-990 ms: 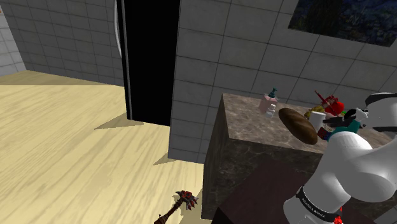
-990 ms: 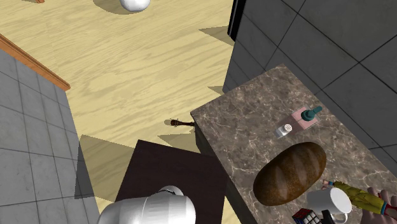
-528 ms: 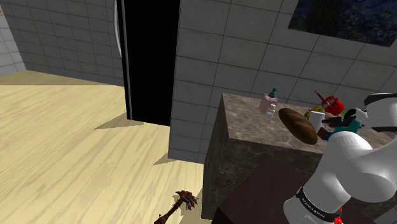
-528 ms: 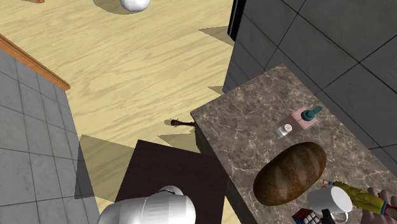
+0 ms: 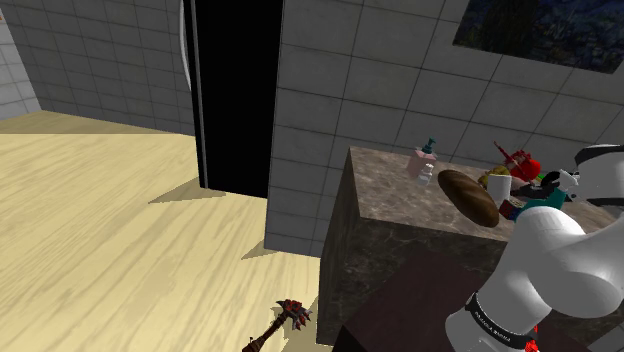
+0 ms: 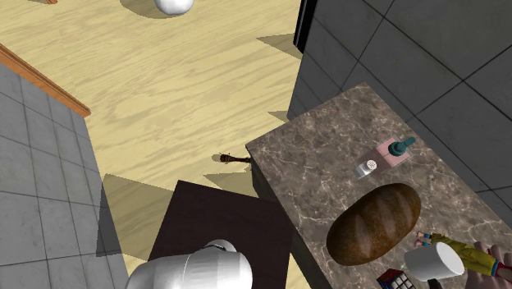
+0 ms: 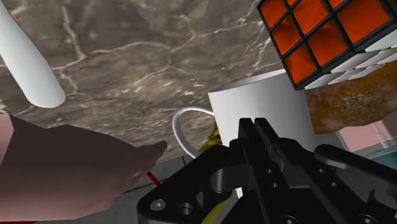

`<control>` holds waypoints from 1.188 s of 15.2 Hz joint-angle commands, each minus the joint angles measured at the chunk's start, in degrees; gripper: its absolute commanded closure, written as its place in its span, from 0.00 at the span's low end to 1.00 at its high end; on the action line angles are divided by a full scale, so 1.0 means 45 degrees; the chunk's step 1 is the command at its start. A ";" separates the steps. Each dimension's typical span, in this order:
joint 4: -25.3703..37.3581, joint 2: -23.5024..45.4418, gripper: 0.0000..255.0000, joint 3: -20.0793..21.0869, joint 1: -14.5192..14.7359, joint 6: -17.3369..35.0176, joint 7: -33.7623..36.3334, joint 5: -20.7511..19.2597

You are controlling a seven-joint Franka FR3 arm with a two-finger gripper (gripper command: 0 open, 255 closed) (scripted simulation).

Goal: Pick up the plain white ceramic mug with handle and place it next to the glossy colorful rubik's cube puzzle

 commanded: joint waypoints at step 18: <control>0.8120 0.1822 0.00 -0.5737 1.1338 -1.0728 0.4978 -1.0514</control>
